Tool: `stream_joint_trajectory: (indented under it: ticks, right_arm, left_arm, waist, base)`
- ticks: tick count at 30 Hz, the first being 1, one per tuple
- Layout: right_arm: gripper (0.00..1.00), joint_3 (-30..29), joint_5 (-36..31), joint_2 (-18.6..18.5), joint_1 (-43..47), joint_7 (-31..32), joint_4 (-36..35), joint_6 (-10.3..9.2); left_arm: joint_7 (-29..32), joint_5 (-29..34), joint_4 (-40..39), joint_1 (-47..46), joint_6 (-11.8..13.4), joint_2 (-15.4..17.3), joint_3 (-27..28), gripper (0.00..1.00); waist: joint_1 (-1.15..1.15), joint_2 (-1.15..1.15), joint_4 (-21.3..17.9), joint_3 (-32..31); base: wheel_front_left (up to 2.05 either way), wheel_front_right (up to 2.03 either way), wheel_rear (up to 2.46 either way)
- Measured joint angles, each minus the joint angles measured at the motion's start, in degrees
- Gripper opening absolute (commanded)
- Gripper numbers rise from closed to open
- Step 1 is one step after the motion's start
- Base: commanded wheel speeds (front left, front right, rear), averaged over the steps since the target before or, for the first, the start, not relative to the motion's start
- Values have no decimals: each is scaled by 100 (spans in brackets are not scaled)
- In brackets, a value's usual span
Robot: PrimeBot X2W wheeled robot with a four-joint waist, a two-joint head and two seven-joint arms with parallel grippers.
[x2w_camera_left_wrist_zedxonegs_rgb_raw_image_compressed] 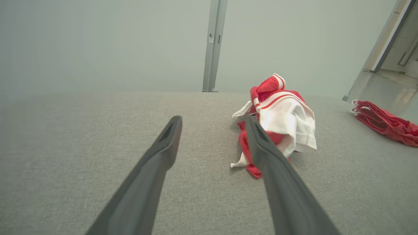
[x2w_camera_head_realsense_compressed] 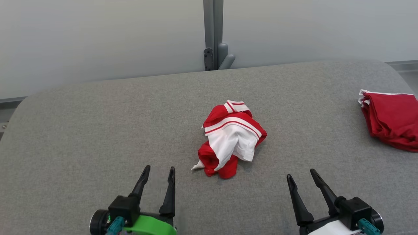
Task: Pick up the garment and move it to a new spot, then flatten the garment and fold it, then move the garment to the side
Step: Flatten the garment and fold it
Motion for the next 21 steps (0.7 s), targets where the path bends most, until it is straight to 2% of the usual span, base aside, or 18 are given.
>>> stream_joint_trajectory:
  ticks: [6, 11, 21]
  right_arm:
    - [100, 96, 47, -34, -120, 0, 54, 0]
    - [100, 203, 62, -87, -284, 0, 75, 0]
    - [100, 353, 87, -74, -688, 0, 53, 0]
  left_arm:
    - [-1, -256, 517, -954, -274, -2, -526, 100]
    - [-1, -508, 1174, -1641, -380, -5, -950, 100]
    - [0, -1301, 2501, -2769, -287, -8, -1389, 100]
  waist:
    - [0, 0, -156, 194]
    - [0, 0, -301, 395]
    - [0, 0, -648, 887]
  base:
    - [0, 0, 0]
    - [0, 0, 0]
    - [0, 0, 0]
